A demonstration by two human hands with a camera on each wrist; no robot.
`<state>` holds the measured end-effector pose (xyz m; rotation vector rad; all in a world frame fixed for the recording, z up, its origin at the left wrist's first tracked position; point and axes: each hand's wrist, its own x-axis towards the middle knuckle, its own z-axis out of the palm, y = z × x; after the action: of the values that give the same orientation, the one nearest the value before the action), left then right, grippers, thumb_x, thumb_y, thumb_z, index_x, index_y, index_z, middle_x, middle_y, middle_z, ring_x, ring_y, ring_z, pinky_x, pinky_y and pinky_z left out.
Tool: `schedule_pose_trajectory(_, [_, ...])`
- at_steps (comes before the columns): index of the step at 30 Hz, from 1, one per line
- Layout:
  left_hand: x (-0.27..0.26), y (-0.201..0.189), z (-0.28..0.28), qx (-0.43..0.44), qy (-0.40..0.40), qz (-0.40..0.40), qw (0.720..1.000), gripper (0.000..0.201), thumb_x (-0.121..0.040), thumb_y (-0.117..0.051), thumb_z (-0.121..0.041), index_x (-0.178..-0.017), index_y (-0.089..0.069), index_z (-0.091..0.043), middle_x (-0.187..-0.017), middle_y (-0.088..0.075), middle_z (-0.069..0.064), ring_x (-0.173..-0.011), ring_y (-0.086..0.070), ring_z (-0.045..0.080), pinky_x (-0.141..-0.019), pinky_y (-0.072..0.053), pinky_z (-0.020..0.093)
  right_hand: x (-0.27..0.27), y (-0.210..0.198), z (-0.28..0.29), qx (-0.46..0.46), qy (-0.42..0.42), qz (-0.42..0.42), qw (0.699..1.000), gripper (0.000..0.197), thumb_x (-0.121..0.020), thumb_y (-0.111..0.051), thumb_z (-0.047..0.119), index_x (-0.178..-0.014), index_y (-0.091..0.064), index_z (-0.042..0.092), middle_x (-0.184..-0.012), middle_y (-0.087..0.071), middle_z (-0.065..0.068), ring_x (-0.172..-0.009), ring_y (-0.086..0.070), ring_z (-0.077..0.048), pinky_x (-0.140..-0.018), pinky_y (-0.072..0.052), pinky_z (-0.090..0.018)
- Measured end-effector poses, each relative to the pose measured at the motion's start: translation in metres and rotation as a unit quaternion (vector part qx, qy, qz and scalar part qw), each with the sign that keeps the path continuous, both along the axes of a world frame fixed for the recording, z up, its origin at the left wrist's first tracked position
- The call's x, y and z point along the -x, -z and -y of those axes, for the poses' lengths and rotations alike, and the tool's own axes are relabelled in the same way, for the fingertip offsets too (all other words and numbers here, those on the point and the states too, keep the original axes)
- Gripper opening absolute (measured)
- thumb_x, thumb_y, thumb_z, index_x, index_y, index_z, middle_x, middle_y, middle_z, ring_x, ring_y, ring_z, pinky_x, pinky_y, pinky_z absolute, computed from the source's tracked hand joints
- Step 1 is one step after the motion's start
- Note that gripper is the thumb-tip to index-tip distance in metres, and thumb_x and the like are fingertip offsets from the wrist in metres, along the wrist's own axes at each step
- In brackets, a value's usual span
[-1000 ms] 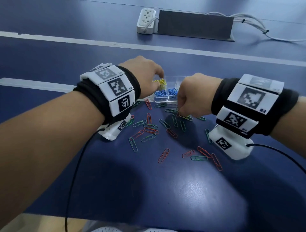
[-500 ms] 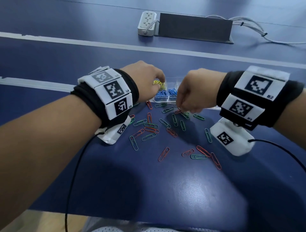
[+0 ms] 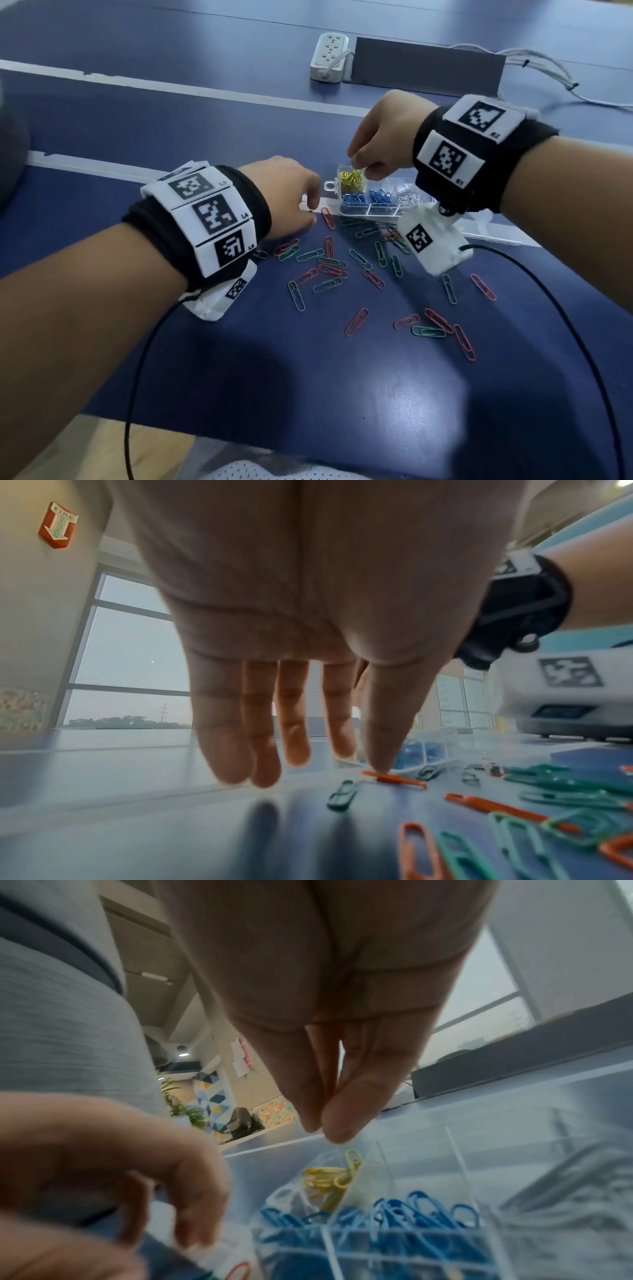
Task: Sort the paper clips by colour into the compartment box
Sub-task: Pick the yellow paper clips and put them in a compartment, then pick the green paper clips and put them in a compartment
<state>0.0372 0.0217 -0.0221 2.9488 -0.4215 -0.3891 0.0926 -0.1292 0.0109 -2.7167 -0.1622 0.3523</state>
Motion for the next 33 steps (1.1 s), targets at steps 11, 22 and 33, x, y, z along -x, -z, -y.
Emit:
schedule_pose_trajectory(11, [-0.014, -0.004, 0.008, -0.047, -0.003, 0.014, 0.999, 0.028, -0.076, -0.069, -0.040, -0.094, -0.073, -0.019, -0.099, -0.072, 0.002, -0.096, -0.063, 0.025, -0.071, -0.043, 0.028, 0.058, 0.010, -0.012, 0.241, -0.204, 0.042, 0.948, 0.010, -0.083, -0.055, 0.021, -0.086, -0.064, 0.024, -0.063, -0.036, 0.001, -0.063, -0.044, -0.027, -0.058, -0.036, -0.027])
schedule_pose_trajectory(22, [-0.013, -0.004, 0.020, -0.097, -0.005, 0.012, 0.995, 0.021, -0.079, -0.070, -0.027, -0.092, -0.070, -0.011, -0.095, -0.068, 0.011, -0.079, -0.054, 0.027, -0.068, -0.042, 0.030, 0.057, 0.016, -0.005, 0.179, -0.191, 0.049, 0.964, 0.011, -0.079, -0.056, 0.025, -0.074, -0.065, 0.021, -0.071, -0.056, -0.005, -0.075, -0.055, -0.032, -0.069, -0.046, -0.030])
schedule_pose_trajectory(33, [-0.005, -0.023, -0.001, 0.069, -0.069, -0.072, 0.993, 0.009, -0.076, -0.056, -0.011, -0.075, -0.065, -0.014, -0.067, -0.074, 0.003, -0.058, -0.068, 0.014, -0.074, -0.057, 0.026, 0.064, 0.013, 0.024, 0.109, -0.174, 0.079, 0.975, 0.027, -0.079, -0.050, 0.015, -0.091, -0.074, 0.019, -0.083, -0.072, -0.008, -0.079, -0.061, -0.033, -0.079, -0.054, -0.035])
